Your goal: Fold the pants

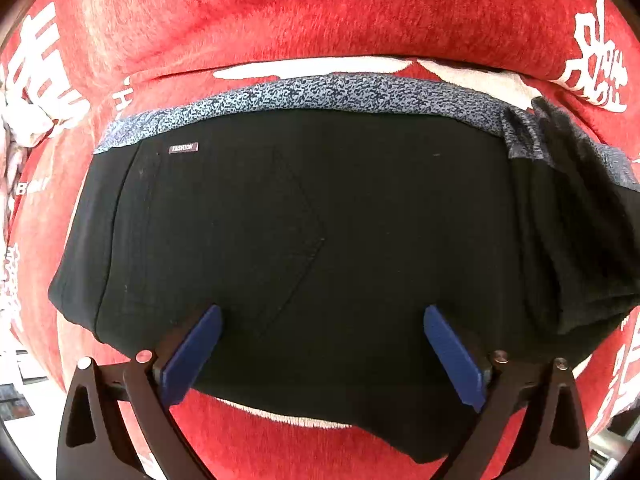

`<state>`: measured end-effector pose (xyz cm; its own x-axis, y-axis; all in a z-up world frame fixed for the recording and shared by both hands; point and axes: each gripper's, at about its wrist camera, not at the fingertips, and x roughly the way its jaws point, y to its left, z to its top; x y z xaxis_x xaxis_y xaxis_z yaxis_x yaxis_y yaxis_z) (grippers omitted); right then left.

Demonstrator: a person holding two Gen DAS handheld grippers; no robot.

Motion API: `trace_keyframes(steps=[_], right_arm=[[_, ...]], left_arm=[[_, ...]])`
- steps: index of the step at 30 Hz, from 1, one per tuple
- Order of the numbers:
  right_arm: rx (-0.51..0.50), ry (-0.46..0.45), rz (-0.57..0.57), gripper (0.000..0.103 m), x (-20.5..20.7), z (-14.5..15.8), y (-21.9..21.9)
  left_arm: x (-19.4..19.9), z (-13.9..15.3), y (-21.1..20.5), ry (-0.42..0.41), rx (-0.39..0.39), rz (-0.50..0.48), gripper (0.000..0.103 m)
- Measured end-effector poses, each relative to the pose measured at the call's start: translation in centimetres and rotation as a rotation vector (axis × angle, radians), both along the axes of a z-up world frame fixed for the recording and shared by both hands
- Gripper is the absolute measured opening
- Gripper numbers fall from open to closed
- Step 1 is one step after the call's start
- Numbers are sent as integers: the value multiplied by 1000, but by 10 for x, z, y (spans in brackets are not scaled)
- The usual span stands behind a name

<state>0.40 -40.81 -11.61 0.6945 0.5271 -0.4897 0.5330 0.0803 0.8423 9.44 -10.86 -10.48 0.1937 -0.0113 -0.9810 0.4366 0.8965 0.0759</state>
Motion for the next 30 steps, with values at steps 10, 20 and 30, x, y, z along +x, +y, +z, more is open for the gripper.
trace_keyframes(steps=[10, 20, 30], right_arm=[[-61, 109, 113, 5, -4, -28, 32], [-346, 70, 301, 14, -5, 58, 3], [-338, 182, 124, 27, -2, 12, -69]], left_arm=[[-2, 33, -7, -31, -4, -35, 102], [-28, 63, -103, -67, -135, -193, 102], [-42, 2, -121, -13, -51, -169, 103]])
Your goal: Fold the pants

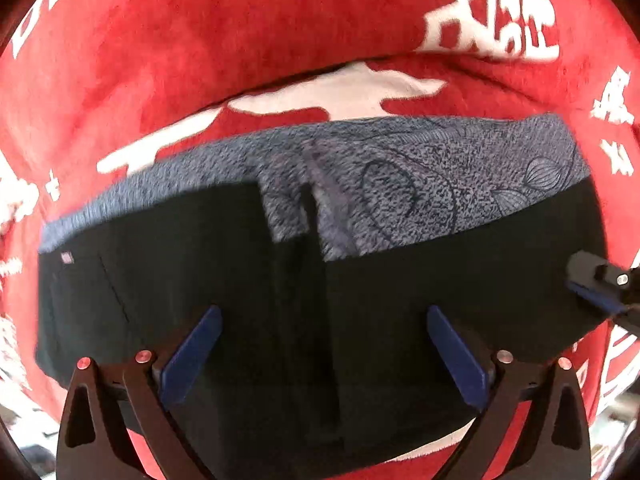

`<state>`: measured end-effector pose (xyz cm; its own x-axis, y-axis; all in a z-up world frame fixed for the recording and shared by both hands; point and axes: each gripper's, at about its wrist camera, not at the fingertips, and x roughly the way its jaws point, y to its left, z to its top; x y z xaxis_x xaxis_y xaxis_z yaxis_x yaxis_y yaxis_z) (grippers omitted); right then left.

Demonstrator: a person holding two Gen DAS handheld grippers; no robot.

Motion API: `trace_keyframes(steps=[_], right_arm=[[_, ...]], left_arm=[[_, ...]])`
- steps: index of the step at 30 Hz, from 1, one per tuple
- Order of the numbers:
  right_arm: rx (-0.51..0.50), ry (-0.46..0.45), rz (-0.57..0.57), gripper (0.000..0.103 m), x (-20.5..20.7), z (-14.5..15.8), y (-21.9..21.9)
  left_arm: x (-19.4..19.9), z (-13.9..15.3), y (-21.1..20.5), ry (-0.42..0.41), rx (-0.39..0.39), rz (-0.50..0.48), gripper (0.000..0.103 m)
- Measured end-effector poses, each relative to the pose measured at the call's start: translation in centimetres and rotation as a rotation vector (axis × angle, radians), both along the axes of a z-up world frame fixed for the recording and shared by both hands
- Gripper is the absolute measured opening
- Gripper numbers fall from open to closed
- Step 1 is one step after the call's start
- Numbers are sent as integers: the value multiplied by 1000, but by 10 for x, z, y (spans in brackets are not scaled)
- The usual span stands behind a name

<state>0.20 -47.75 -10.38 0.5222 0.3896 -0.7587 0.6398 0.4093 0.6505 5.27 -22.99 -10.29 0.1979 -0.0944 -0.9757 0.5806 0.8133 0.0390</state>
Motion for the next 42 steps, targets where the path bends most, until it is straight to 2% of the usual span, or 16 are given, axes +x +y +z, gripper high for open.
trace_keyframes(steps=[1, 4, 7, 11, 16, 19, 24, 29, 38, 42], right_arm=[[-5, -28, -34, 27, -3, 1, 4], [-48, -27, 5, 27, -2, 11, 20], [-17, -35, 37, 33, -17, 20, 34], [20, -23, 48, 66, -45, 36, 43], [68, -50, 0, 80, -83, 53, 49], [103, -62, -53, 80, -98, 53, 47], [181, -103, -147, 81, -104, 48, 55], [196, -113, -118, 81, -92, 51, 68], [145, -87, -81, 83, -83, 70, 76], [74, -60, -32, 87, -85, 92, 75]], left_arm=[[-2, 0, 3, 3, 2, -4, 103], [-5, 4, 5, 1, 13, -15, 103], [-8, 5, 6, 18, 24, -15, 103], [-13, 13, 13, 37, 59, 4, 103], [-29, 54, 24, 15, 40, -54, 103], [-34, 78, 34, -8, 30, -78, 103], [-24, 100, 49, 8, 12, -31, 103], [-24, 114, 59, -9, -7, -36, 103], [-24, 104, 63, 14, -31, -46, 103], [-28, 101, 61, 38, -51, -50, 103]])
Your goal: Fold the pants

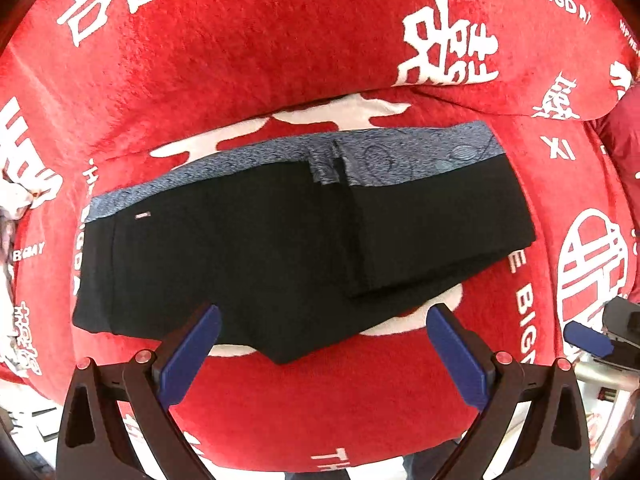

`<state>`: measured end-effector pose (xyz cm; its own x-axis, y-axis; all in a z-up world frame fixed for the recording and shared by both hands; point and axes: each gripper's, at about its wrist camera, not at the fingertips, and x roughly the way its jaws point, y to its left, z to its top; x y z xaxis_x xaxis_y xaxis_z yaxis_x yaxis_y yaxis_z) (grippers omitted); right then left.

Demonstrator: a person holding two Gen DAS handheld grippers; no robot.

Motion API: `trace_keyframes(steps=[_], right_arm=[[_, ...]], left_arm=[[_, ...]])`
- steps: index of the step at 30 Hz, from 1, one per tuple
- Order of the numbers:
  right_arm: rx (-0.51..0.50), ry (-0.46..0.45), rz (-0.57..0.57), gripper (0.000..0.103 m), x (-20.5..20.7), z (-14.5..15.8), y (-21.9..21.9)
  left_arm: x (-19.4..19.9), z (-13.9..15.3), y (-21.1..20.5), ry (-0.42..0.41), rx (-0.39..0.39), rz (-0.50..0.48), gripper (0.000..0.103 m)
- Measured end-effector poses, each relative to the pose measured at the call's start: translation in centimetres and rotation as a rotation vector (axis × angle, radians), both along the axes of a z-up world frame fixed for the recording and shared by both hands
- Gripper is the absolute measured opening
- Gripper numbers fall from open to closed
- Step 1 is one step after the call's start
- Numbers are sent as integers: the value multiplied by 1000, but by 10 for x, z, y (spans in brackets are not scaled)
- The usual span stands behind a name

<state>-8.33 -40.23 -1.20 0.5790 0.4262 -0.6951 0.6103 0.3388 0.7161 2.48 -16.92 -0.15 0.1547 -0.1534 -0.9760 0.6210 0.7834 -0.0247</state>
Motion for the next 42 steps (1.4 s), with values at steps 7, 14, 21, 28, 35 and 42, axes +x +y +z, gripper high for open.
trace_keyframes(steps=[7, 14, 21, 28, 35, 42], right_arm=[[-74, 53, 11, 92, 10, 15, -6], [-96, 147, 111, 96, 49, -8, 17], [-352, 178, 285, 96, 121, -12, 45], [-544, 175, 446, 96, 207, -35, 66], [-427, 208, 495, 96, 201, -68, 111], [-587, 206, 572, 97, 192, -39, 127]], left_arm=[[5, 2, 7, 5, -45, 1, 103], [26, -17, 45, 30, -42, 104, 103], [42, -48, 107, 43, 38, 207, 103], [57, -68, 136, 56, 84, 268, 103], [62, -79, 136, 71, 100, 276, 103], [65, -80, 141, 86, 87, 300, 103]])
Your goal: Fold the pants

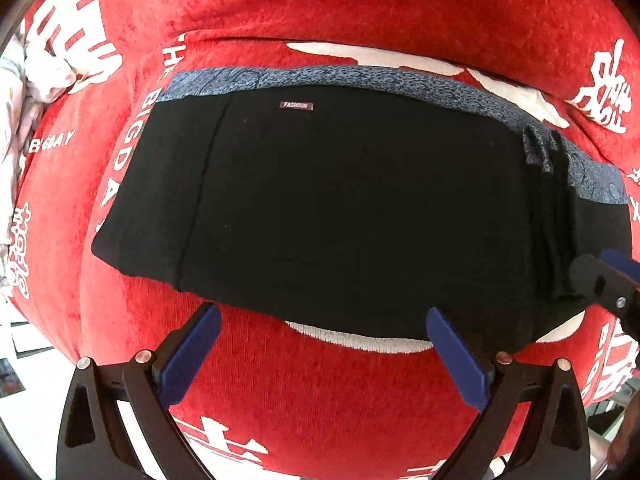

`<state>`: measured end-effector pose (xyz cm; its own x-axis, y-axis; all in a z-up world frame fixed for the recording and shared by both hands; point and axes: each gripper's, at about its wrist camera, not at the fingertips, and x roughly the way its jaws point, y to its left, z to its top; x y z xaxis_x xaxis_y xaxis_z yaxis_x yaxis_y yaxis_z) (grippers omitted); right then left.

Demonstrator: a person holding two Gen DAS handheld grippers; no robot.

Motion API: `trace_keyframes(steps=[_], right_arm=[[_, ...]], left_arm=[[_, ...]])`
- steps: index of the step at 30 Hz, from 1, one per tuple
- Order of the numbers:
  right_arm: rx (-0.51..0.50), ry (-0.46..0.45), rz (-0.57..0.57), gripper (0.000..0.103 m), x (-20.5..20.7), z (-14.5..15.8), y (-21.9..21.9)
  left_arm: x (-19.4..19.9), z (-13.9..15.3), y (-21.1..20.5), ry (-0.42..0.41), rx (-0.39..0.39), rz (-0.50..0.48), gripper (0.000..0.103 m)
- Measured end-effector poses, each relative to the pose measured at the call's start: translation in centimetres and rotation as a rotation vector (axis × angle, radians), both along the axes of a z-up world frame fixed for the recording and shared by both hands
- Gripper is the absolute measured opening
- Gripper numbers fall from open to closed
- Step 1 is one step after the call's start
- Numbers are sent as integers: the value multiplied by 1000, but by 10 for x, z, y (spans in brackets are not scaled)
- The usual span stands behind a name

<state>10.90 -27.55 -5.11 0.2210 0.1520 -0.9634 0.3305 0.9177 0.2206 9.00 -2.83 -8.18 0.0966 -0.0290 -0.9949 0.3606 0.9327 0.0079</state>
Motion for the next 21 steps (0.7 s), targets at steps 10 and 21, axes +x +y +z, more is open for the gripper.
trace_keyframes(steps=[10, 21], right_arm=[[-3, 58, 11, 97, 19, -25, 9], [-42, 120, 29, 103, 21, -43, 21]], left_arm=[[7, -11, 19, 22, -1, 43, 103], [21, -21, 43, 48, -44, 94, 103]])
